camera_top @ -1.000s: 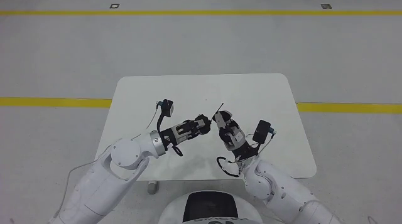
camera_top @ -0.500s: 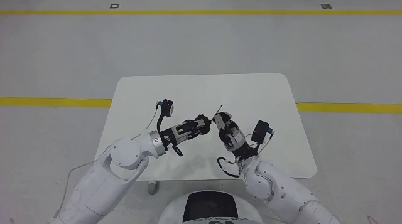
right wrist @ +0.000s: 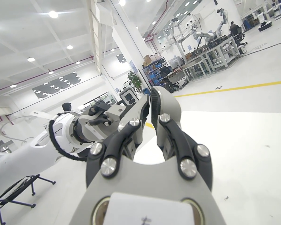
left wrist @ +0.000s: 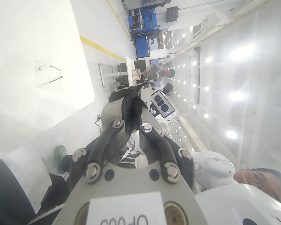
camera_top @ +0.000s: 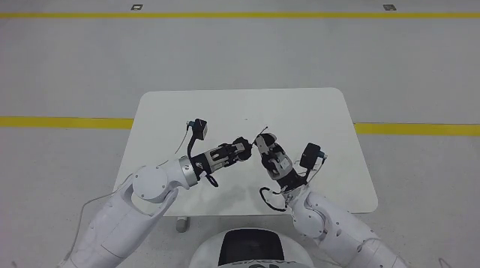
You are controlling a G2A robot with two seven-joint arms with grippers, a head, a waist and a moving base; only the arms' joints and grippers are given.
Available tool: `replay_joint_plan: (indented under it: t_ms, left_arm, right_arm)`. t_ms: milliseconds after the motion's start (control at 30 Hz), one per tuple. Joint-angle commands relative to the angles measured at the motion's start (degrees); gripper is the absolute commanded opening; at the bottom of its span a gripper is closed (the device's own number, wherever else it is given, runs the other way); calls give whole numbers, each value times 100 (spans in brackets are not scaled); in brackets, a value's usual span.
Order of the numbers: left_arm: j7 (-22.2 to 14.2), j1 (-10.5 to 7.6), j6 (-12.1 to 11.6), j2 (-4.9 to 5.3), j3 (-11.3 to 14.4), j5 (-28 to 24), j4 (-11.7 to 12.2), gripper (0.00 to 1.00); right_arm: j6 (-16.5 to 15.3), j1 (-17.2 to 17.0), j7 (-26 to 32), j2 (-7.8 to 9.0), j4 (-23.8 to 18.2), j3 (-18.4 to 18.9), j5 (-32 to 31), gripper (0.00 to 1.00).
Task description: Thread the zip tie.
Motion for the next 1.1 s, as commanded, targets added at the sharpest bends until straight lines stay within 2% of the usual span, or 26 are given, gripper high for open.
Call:
replay_joint_plan:
  t_ms: [0, 167, 467, 533, 633, 733, 900, 967, 1000, 1033, 1067]
  left_arm:
    - [0, 0, 0, 0, 0, 0, 0, 0]
    - [0, 0, 0, 0, 0, 0, 0, 0]
    - [0, 0, 0, 0, 0, 0, 0, 0]
    - [61, -6, 9, -15, 13, -146, 6, 0]
    - [42, -59, -4, -38, 20, -439, -12, 0]
    - [-57, -113, -101, -81, 55, -1037, 20, 0]
    - [-187, -282, -255, -154, 172, -1652, 139, 0]
    - [-210, -387, -307, -192, 260, -1796, 173, 0]
    - [-241, -449, -331, -208, 300, -1837, 205, 0]
    - [-272, -526, -324, -221, 343, -1786, 285, 0]
    - [-272, -526, -324, -221, 343, -1786, 285, 0]
  right_arm:
    - [0, -18, -20, 57, 12, 87, 31, 100]
    - [0, -67, -86, 229, -170, 249, 212, 100]
    - [0, -67, -86, 229, -170, 249, 212, 100]
    - [0, -117, 19, 218, -192, 323, 694, 100]
    - [0, -136, 480, 282, -286, 434, 1512, 100]
    - [0, -153, 1100, 402, -521, 562, 2524, 100]
    - [0, -164, 2780, 570, -814, 1001, 4225, 100]
    - [0, -215, 4125, 564, -1008, 1243, 5415, 100]
    - [0, -237, 4896, 552, -772, 1475, 6024, 100]
    - [0, -237, 4896, 552, -772, 1475, 6024, 100]
    - [0, -237, 4896, 552, -772, 1475, 6024, 100]
